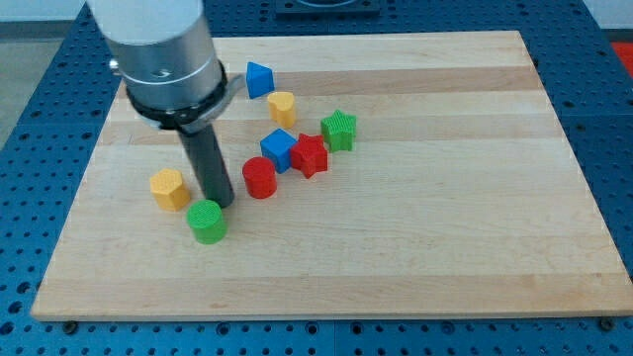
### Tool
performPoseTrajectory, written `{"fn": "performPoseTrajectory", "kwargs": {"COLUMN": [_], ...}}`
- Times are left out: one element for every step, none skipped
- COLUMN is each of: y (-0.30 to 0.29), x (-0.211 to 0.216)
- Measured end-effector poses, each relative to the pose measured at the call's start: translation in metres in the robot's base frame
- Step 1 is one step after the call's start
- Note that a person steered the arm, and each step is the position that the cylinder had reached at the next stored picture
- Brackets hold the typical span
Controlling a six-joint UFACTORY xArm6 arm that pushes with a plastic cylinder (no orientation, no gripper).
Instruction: Slightly push the red circle at the bottom of the blue cube
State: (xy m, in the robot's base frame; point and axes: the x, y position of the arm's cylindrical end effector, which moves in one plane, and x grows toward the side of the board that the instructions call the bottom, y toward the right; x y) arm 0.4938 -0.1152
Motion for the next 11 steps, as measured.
{"fn": "performPoseTrajectory", "kwargs": {"y": [0.034, 0.034, 0.045, 0.082, 0.079, 0.067, 0.065, 0.065, 0.060, 0.060, 0.057], "x": [0.000, 0.013, 0.059, 0.064, 0.040, 0.004, -0.004, -0.009, -0.017, -0.017, -0.017]}}
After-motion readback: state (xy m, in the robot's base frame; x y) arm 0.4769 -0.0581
